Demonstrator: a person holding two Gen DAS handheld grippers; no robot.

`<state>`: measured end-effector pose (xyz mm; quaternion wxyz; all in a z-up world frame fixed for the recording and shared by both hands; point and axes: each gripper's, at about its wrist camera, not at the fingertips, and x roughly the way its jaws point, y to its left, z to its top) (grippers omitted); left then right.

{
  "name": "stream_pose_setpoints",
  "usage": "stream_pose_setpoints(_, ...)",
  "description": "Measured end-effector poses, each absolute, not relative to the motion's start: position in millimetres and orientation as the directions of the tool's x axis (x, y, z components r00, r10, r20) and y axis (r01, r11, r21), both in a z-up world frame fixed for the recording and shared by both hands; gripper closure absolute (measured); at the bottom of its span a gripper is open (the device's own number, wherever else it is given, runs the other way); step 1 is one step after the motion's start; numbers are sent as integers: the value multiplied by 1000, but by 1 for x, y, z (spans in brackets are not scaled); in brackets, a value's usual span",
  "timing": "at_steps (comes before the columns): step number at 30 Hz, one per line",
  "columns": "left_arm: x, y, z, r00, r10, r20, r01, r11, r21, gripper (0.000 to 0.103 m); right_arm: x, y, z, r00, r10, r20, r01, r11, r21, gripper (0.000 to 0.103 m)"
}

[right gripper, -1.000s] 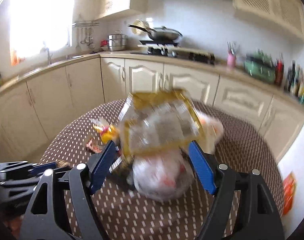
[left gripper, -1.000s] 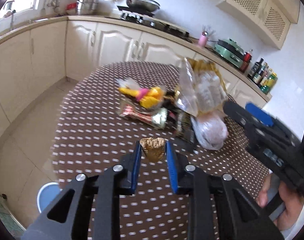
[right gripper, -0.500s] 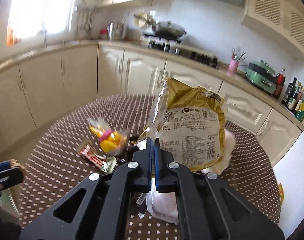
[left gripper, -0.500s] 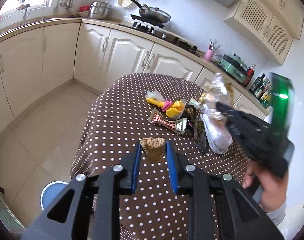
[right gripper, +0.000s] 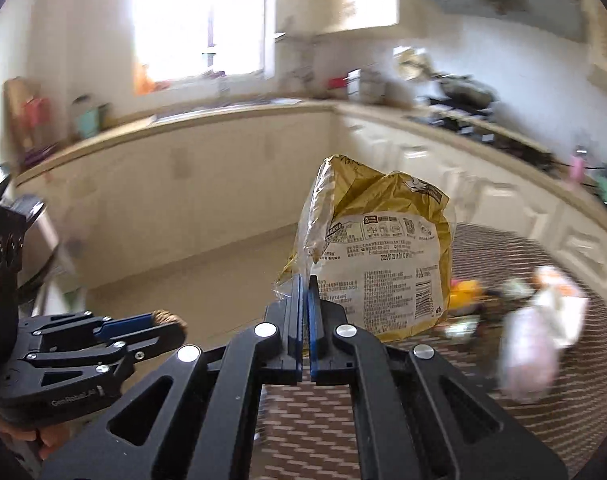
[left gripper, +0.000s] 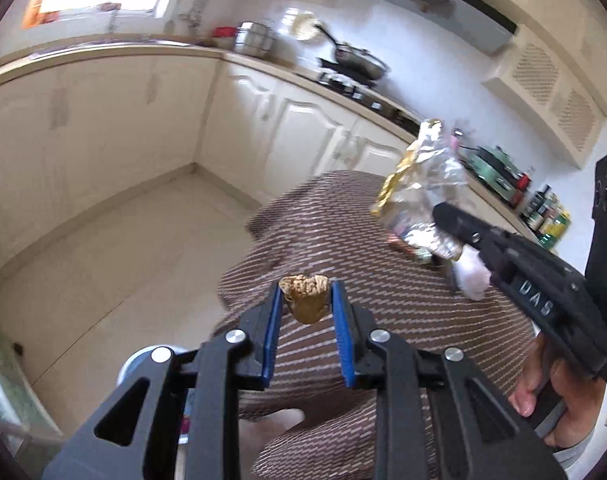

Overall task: Collect trash
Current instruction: 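Grasp the yellow-labelled plastic bag with the right tool while the left holds the wrapper, then carry both items over the blue bucket and open both tools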

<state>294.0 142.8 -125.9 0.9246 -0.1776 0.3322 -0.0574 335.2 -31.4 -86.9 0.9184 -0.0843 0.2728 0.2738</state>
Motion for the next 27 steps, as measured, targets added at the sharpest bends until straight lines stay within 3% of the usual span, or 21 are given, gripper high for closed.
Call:
stream_pose_setpoints(4, 269, 188, -147, 765, -147, -627, -127, 920, -372, 79, 326, 29, -112, 587, 532, -610, -659, 752, 22, 102)
stream_pose_setpoints(13, 251, 256, -212, 677, -24, -735, -329, 884, -331, 79, 312, 120, -198, 386, 535, -751, -751, 655, 81, 102)
stream_pose_setpoints(27, 309, 274, -332, 493, -129, -860, -386, 854, -350, 79, 348, 143, -320, 226, 394, -891, -716, 687, 122, 102)
